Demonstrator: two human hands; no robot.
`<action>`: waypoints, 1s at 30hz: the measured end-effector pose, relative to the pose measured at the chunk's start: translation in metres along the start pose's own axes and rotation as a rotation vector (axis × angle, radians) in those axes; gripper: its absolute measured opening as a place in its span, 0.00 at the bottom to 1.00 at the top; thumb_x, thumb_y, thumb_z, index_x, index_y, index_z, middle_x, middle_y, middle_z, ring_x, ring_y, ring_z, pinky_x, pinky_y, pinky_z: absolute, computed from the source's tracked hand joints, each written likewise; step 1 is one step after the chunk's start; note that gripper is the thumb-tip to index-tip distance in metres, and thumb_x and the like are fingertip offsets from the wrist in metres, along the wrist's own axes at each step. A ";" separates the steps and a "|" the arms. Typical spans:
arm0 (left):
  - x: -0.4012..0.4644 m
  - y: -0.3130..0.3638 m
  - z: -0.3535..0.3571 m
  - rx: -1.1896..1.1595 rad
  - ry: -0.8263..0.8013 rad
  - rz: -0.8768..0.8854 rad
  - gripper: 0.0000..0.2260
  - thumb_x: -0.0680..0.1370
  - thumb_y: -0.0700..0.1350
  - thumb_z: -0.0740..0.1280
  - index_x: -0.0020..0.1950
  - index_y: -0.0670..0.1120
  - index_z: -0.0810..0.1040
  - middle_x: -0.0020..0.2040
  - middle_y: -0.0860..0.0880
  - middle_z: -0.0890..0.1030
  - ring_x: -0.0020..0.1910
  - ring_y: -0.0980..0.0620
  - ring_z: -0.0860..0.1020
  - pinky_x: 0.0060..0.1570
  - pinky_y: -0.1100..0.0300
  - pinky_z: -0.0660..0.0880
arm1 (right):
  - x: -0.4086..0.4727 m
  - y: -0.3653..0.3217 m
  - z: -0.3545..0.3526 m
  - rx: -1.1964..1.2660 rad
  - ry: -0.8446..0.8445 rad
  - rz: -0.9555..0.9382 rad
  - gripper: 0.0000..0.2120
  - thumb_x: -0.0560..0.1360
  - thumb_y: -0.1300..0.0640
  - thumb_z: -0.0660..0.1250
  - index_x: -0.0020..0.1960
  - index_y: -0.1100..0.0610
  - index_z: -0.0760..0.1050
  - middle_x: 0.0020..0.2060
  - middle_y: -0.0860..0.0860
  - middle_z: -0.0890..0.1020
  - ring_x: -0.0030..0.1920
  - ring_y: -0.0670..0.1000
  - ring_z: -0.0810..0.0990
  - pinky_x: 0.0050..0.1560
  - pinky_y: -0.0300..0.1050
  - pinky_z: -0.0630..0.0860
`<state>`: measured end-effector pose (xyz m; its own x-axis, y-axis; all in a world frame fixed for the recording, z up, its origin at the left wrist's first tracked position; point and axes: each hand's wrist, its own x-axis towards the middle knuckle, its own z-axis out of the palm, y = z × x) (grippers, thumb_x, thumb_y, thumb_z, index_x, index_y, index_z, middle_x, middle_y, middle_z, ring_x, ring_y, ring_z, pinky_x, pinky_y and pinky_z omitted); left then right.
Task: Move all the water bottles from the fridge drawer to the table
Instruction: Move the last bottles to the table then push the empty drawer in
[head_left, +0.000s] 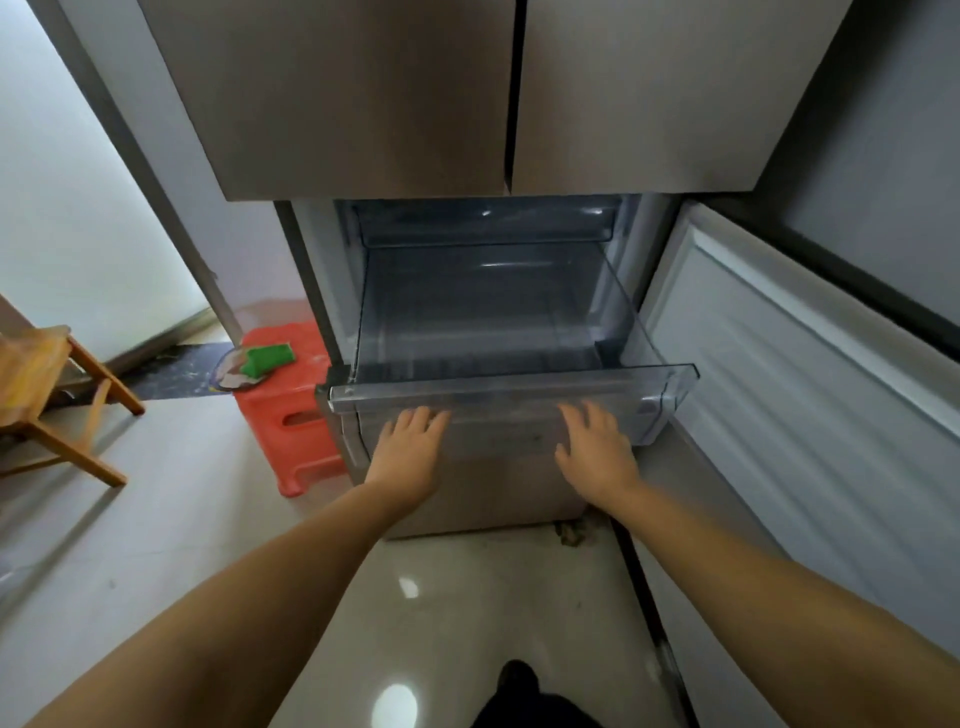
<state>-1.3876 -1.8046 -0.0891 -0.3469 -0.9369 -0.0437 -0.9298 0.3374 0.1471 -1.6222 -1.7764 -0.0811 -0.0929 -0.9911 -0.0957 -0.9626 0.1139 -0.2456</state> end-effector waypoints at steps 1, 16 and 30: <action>0.006 -0.004 0.005 0.087 0.034 0.037 0.27 0.77 0.43 0.62 0.76 0.48 0.60 0.70 0.45 0.68 0.70 0.43 0.66 0.74 0.45 0.56 | 0.010 0.003 0.001 -0.033 0.019 -0.026 0.27 0.80 0.53 0.58 0.76 0.53 0.55 0.73 0.60 0.59 0.73 0.60 0.59 0.70 0.55 0.63; 0.133 -0.027 -0.004 0.139 -0.100 -0.196 0.36 0.78 0.45 0.60 0.78 0.54 0.40 0.79 0.47 0.39 0.77 0.44 0.38 0.74 0.37 0.43 | 0.151 0.003 -0.009 -0.080 -0.087 -0.151 0.35 0.79 0.55 0.59 0.79 0.47 0.43 0.77 0.55 0.39 0.76 0.61 0.35 0.74 0.65 0.44; 0.256 -0.076 -0.007 0.063 -0.250 -0.175 0.44 0.76 0.46 0.66 0.76 0.57 0.33 0.73 0.52 0.24 0.74 0.44 0.28 0.71 0.34 0.42 | 0.286 0.004 -0.016 -0.281 -0.273 -0.181 0.42 0.78 0.53 0.61 0.76 0.40 0.32 0.73 0.48 0.26 0.74 0.63 0.29 0.73 0.69 0.40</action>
<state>-1.4049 -2.0706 -0.1047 -0.1929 -0.9323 -0.3058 -0.9812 0.1850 0.0550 -1.6571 -2.0608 -0.0940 0.1182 -0.9343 -0.3364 -0.9926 -0.1206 -0.0137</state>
